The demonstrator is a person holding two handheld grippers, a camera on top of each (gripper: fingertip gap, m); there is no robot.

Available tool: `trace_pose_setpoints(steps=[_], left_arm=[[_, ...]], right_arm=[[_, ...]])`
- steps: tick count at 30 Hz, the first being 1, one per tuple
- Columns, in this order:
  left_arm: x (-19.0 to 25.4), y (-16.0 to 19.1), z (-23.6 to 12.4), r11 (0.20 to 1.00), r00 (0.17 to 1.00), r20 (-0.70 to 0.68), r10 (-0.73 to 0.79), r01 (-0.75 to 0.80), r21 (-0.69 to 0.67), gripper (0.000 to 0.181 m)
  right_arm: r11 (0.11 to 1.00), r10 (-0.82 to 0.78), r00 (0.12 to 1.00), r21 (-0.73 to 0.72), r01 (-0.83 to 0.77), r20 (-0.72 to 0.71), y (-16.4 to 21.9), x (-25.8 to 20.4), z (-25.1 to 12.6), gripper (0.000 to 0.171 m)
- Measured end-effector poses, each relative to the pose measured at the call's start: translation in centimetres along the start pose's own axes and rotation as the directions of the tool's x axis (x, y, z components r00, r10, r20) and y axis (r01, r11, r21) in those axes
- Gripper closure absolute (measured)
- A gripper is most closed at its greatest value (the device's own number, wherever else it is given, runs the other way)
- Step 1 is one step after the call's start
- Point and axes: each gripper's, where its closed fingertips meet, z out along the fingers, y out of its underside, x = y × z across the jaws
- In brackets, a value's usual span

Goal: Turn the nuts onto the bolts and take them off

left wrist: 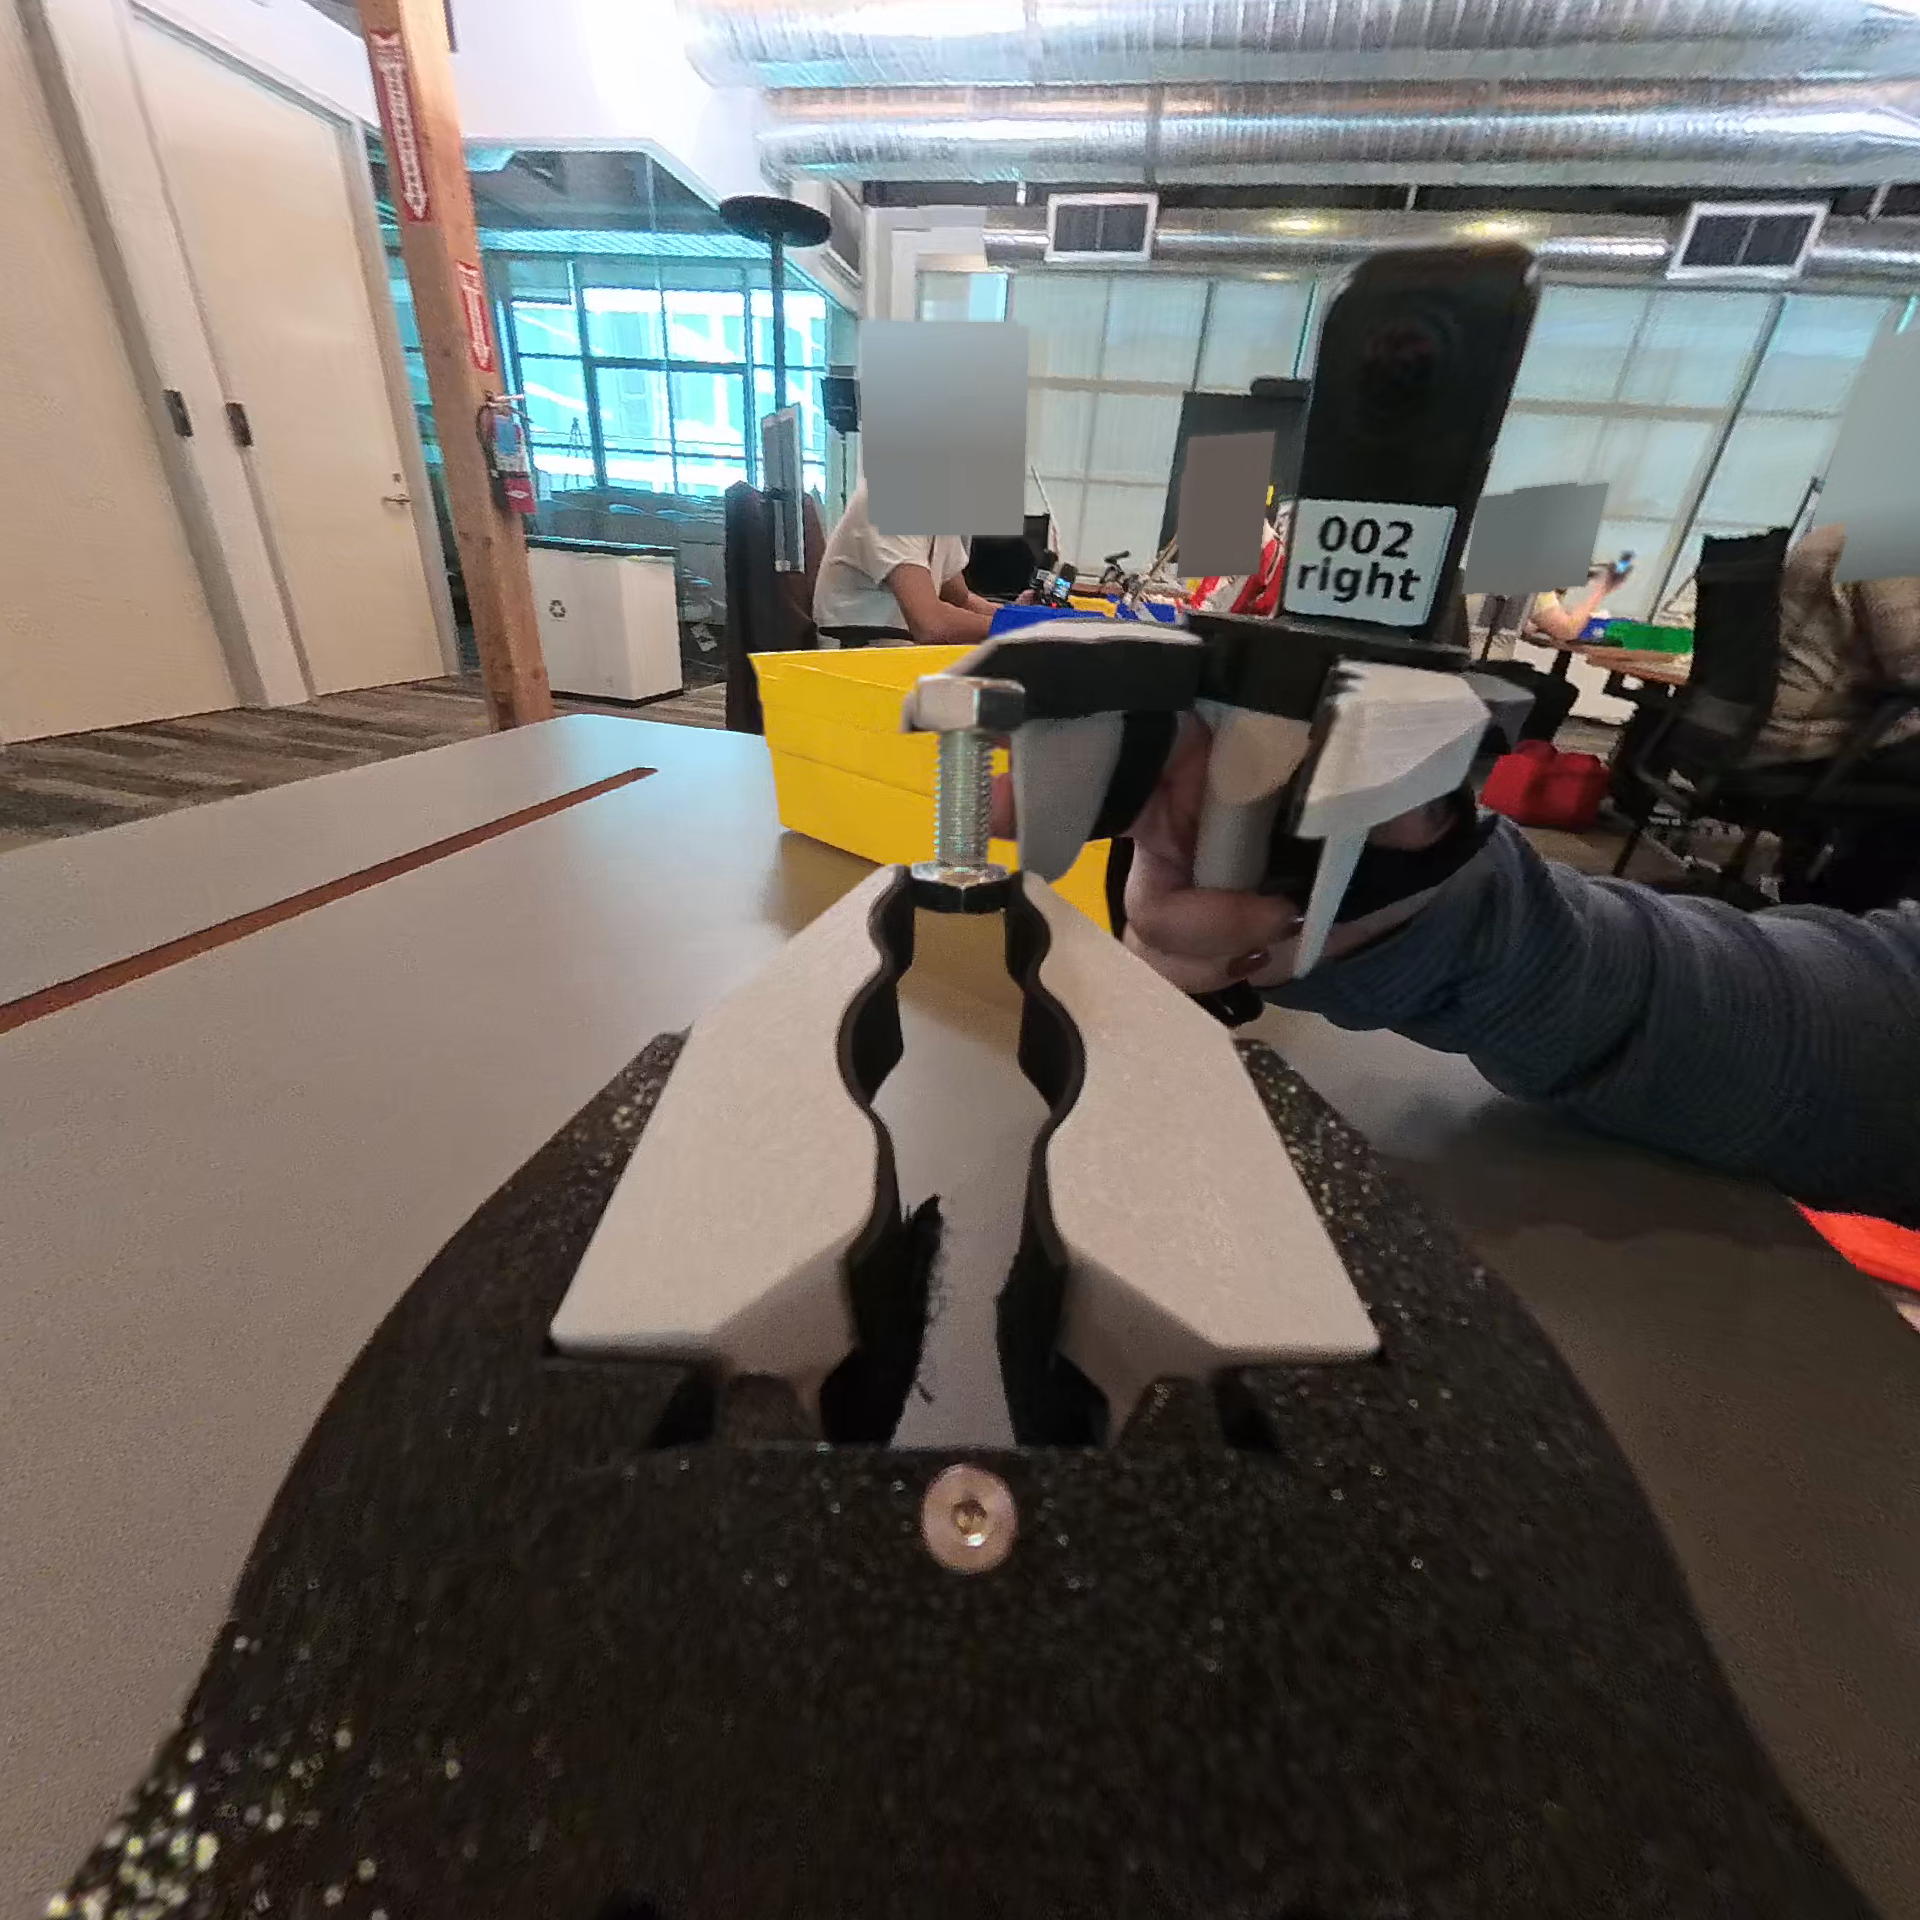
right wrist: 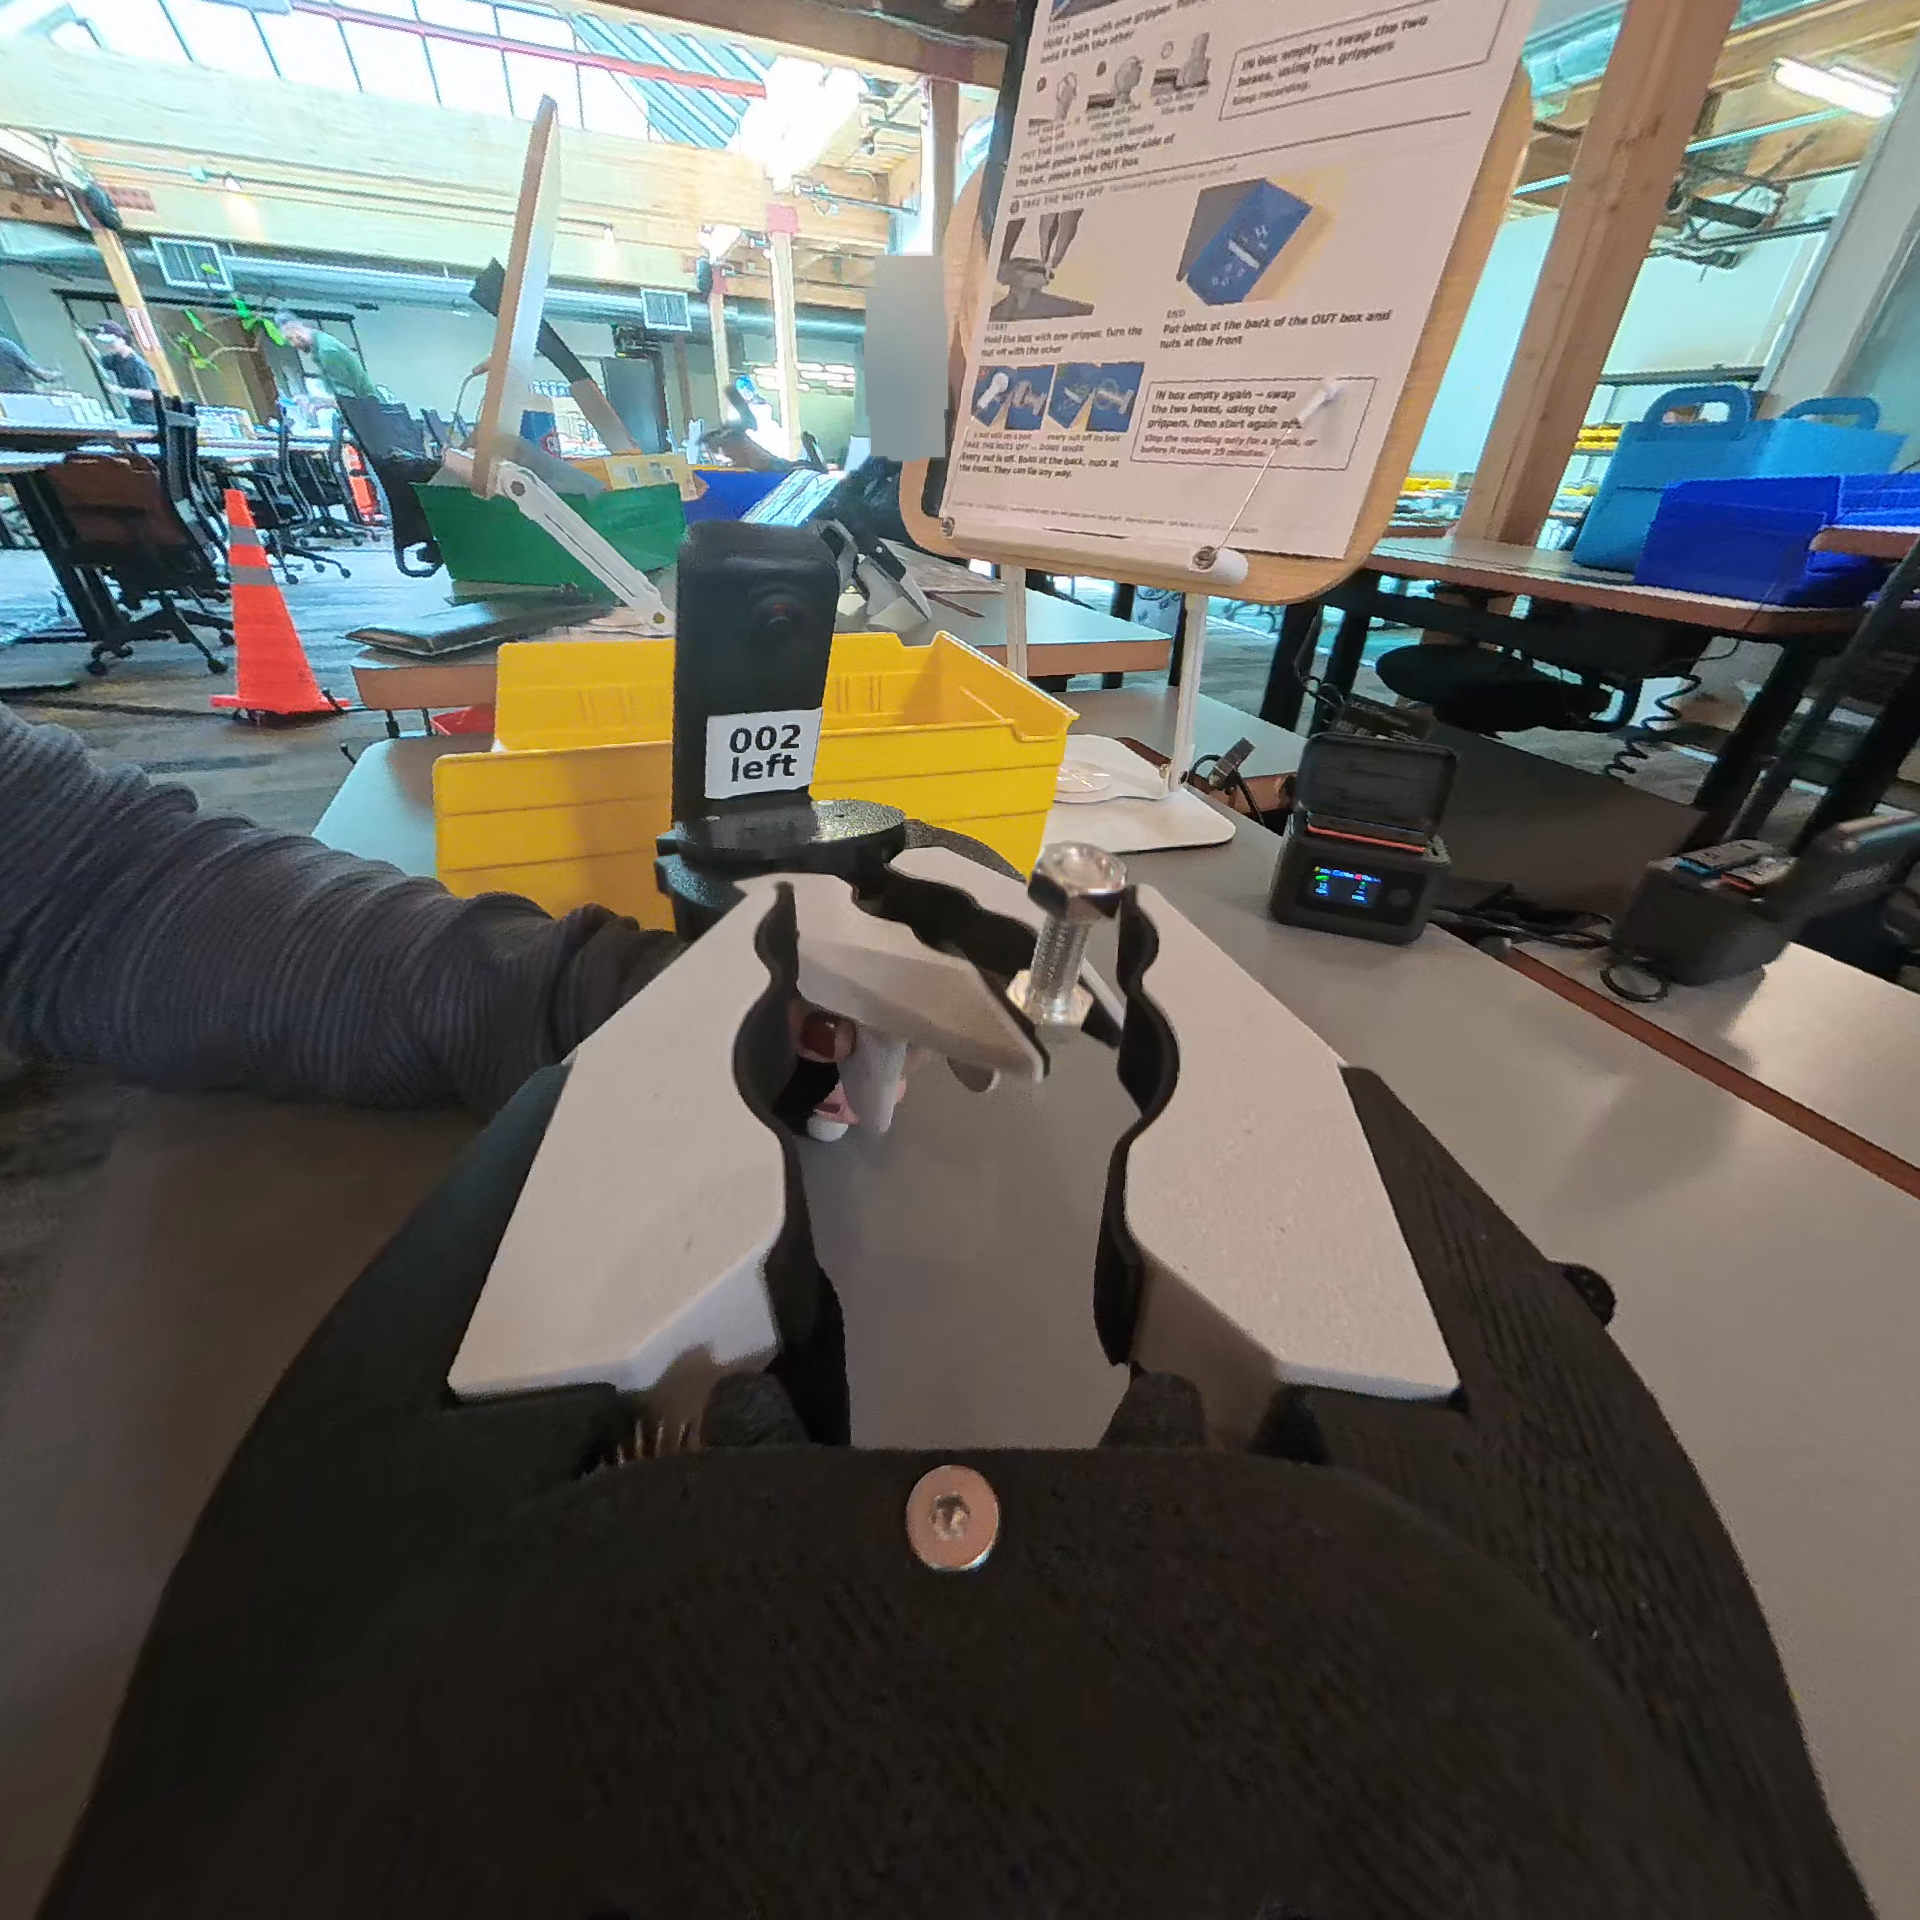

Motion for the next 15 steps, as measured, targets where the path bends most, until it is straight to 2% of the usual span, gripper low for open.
trace_pose_setpoints(steps=[6, 9, 12, 15], left_arm=[[1.6, 0.6, 0.5, 0.998, 0.997, -0.075, 0.037, -0.040, -0.040, 0.166], [1.8, 0.6, 0.6, 0.998, 0.996, -0.080, 0.048, -0.051, -0.036, 0.166], [1.5, 0.6, 0.8, 0.998, 0.998, -0.026, 0.055, -0.056, -0.036, 0.166], [0.6, 0.5, 0.9, 0.996, 0.993, 0.083, 0.080, -0.076, -0.051, 0.166]], right_arm=[[1.000, -0.016, 0.999, 0.014, 0.017, -0.033, -0.3, 0.3, 0.0, 0.126], [0.999, -0.039, 0.994, 0.022, 0.041, -0.100, -0.4, 1.2, -0.3, 0.153], [0.999, -0.025, 0.989, 0.030, 0.029, -0.143, -0.4, 1.5, 0.1, 0.153], [0.999, -0.036, 0.964, 0.027, 0.045, -0.264, -0.4, 2.4, 0.6, 0.153]])
